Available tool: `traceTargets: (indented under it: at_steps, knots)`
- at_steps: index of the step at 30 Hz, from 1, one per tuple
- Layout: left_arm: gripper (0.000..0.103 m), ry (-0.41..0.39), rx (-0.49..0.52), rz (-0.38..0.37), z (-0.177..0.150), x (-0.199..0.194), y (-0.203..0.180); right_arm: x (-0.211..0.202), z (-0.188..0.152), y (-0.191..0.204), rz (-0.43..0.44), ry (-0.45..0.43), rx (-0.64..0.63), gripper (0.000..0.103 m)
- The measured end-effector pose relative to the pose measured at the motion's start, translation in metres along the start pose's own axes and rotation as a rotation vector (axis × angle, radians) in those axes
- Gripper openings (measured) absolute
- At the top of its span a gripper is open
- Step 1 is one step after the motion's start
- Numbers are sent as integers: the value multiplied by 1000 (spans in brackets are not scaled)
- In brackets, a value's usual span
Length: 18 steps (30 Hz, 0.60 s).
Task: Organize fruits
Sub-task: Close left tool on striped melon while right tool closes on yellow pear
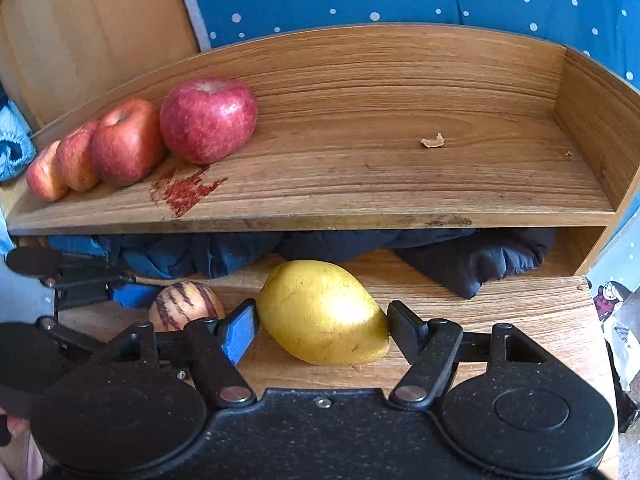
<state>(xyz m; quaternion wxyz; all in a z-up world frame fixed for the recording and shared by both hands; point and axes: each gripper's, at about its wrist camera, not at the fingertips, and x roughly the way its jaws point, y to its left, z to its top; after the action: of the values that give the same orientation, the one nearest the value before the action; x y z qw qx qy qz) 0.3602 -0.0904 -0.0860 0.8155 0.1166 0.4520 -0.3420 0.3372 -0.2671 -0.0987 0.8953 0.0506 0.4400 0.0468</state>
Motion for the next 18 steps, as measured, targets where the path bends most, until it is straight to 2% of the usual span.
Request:
traceTargets:
  at_steps: [4, 7, 12, 15, 17, 18]
  knots:
    - [56, -5, 3, -5, 2, 3, -5, 6, 0, 2, -22, 28, -15, 70]
    - [54, -15, 2, -2, 4, 4, -6, 11, -1, 2, -20, 40, -10, 65]
    - [54, -27, 1, -1, 7, 3, -4, 13, 1, 0, -19, 18, -2, 67]
    - [50, -28, 1, -8, 8, 3, -4, 15, 3, -1, -17, 12, -10, 67]
    - [50, -28, 1, -3, 8, 3, -5, 16, 5, 0, -9, 14, -11, 56]
    - [50, -27, 0, 0, 7, 2, -5, 16, 5, 2, -4, 9, -10, 56]
